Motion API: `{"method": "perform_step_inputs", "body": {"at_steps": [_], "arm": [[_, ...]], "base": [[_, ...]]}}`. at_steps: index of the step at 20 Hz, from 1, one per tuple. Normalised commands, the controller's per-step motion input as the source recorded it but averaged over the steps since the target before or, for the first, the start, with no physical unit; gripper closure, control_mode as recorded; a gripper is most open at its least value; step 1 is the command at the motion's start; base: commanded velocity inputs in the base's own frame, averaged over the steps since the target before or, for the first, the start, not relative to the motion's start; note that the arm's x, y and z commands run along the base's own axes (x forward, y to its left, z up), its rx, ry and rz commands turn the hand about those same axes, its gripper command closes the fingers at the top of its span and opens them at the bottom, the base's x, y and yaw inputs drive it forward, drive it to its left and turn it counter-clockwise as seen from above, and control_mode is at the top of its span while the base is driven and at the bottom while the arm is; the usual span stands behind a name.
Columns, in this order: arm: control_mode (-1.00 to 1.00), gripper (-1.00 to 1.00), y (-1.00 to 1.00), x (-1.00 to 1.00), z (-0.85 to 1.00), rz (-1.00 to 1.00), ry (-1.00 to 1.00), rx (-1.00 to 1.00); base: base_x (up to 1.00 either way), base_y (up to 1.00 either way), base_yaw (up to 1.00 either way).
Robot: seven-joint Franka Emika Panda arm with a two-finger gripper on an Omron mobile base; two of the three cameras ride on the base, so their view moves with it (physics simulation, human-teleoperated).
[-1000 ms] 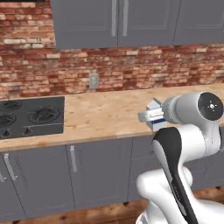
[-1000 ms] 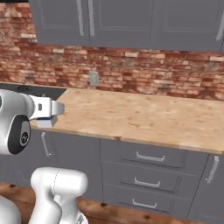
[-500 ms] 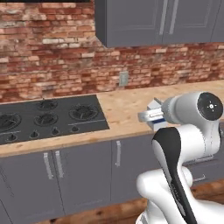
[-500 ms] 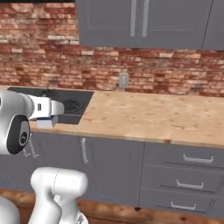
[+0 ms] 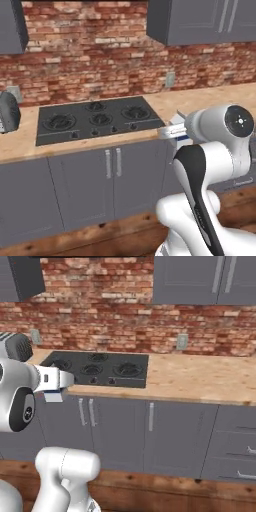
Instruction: Take out the milk from the fridge and place it on the tray on the counter. Then take the sugar cube near the tray and place it in the tray.
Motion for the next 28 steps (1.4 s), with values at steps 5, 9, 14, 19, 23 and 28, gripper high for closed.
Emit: {"method": "perform_step_inputs", "body": {"at_steps": [5, 9, 14, 19, 23, 28], "arm": [[1.0, 1.0, 0.0, 0.0, 0.0, 0.0, 0.0, 0.0], [1.0, 1.0, 0.0, 0.0, 0.0, 0.0, 0.0, 0.0], [1.0, 1.0, 0.0, 0.0, 0.0, 0.0, 0.0, 0.0], [1.0, 1.0, 0.0, 0.0, 0.0, 0.0, 0.0, 0.0], [1.0, 1.0, 0.0, 0.0, 0.0, 0.0, 0.0, 0.0], [1.0, 1.0, 0.0, 0.0, 0.0, 0.0, 0.0, 0.0]], "base": [[-0.88, 1.0, 0.0], [0.12, 1.0, -0.01], [0.77, 1.0, 0.0], [0.14, 1.0, -0.01], [0.0, 1.0, 0.0], [0.28, 1.0, 0.0]]}}
